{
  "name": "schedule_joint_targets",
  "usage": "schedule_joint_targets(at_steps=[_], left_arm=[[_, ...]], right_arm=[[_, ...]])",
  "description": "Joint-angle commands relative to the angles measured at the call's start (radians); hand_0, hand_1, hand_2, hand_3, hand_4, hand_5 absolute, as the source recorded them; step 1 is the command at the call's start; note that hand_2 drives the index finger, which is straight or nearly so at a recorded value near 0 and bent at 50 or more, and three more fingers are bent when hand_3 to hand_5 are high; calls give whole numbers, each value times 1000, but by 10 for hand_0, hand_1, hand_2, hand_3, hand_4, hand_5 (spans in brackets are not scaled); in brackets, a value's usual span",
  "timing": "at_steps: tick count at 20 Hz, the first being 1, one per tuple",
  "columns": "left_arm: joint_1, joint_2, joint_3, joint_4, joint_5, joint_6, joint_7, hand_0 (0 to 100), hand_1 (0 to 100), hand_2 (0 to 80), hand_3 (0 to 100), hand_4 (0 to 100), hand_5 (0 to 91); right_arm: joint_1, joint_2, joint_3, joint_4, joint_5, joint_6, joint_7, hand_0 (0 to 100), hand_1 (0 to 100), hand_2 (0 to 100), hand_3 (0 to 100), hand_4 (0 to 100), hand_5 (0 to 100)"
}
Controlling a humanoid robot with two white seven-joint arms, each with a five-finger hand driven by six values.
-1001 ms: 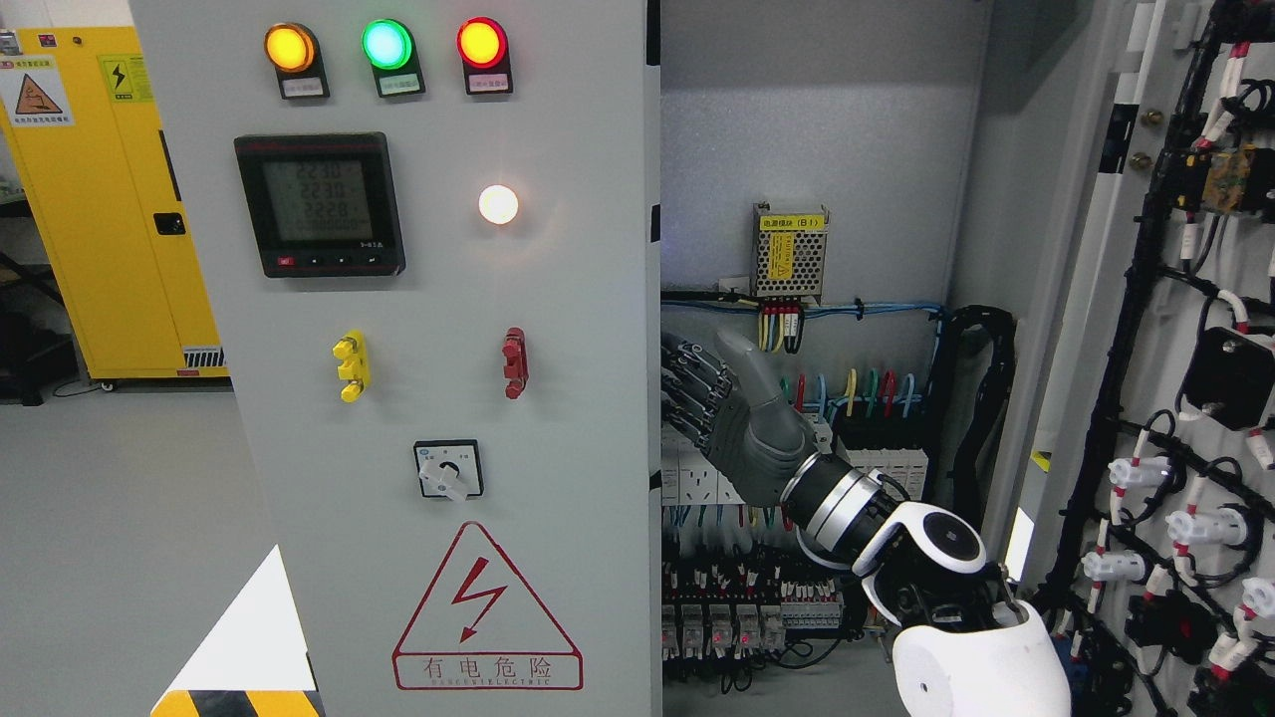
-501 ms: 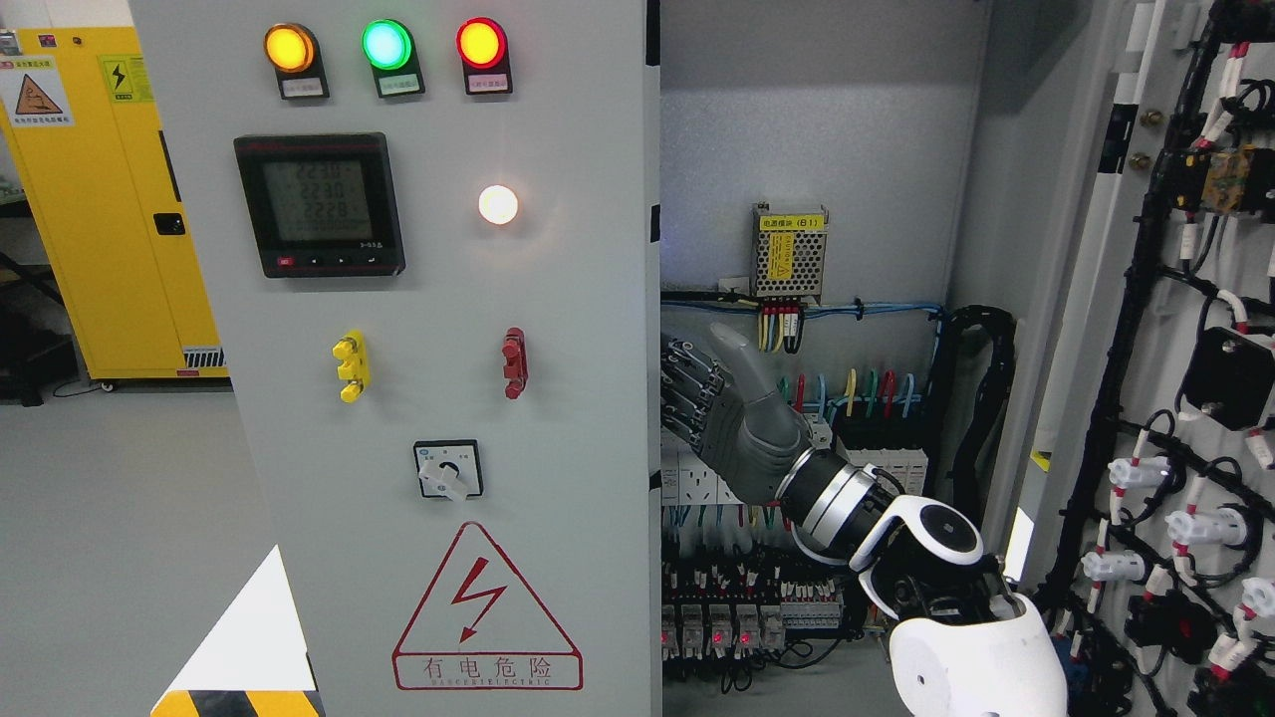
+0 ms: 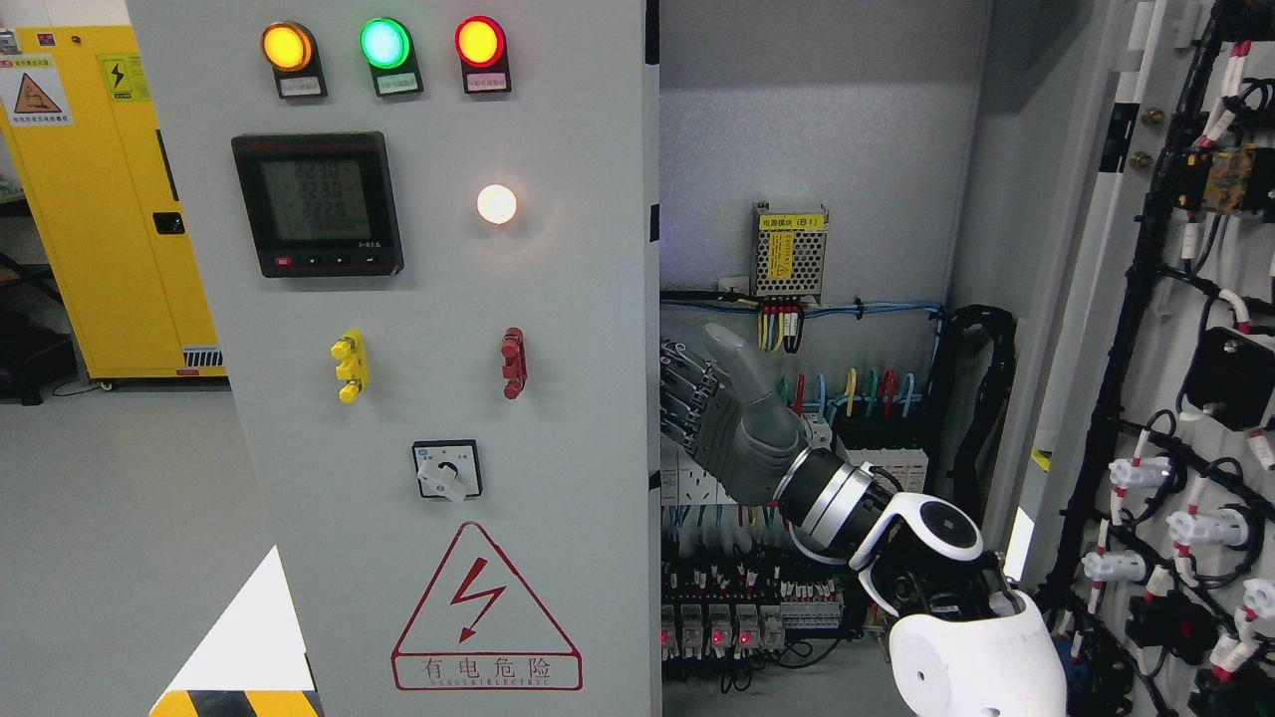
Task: Open door with both hands
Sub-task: 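Pull the indicator-light door outward with the right hand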
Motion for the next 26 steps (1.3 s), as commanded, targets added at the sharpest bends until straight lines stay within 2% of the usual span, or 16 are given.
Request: schedule_joint_targets(at_steps=[1,9,14,18,26], left_arm=[[0,0,0,-2,0,0,0,0,0,0,0,0,0],[0,-2,0,-3,0,1,0,0,0,0,0,0,0],[0,-2,0,-5,0,1,0,0,0,0,0,0,0],[0,-2,0,-5,0,1,0,0,0,0,0,0,0],[0,-2,0,-3,0,1,0,0,0,0,0,0,0]], right_arm=[[-1,2,0,-5,-1,-2,24,215,0,0,0,0,0],[-1,2,-2,-10,-4,-7,40,215,0,0,0,0,0],[15,-12,17,-60,-98,-1,50,216,0,0,0,0,0],[38,-32,21,-89,-104,-1,70,215,0,0,0,0,0],[81,-38,95,-164,-103,1,72,215,0,0,0,0,0]])
